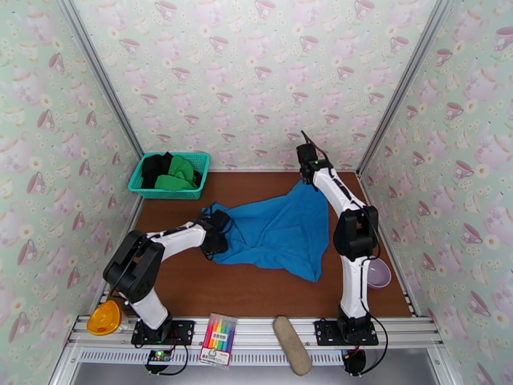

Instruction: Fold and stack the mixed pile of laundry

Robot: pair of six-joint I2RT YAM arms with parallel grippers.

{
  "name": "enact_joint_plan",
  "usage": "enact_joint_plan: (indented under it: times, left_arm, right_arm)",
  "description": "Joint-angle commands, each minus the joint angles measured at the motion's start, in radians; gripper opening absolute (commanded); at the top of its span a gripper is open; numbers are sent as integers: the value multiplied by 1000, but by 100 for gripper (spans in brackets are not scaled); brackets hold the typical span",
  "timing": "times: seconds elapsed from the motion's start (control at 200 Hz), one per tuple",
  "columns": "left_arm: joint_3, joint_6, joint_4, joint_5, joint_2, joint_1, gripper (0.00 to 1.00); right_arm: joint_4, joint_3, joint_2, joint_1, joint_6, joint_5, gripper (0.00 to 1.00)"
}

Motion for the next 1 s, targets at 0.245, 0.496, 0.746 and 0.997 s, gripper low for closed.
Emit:
enact_joint_plan:
  times: [0.245,0.496,0.746,0.997]
  left_arm:
    - [1,-156,-198,120,-146,-156,39]
    - [475,93,-492,-76,-135,21,59]
    - [396,161,-335,115,-70,314,48]
    - [255,118,-53,260,13,380,45]
  right_arm:
    - [8,-77,-29,-25,73,-84,0]
    - [47,-253,-127,-23,103,-182,0]
    - [59,-356,-188,-12,117,-260,0]
    - [48,-373,-181,8,118,-273,0]
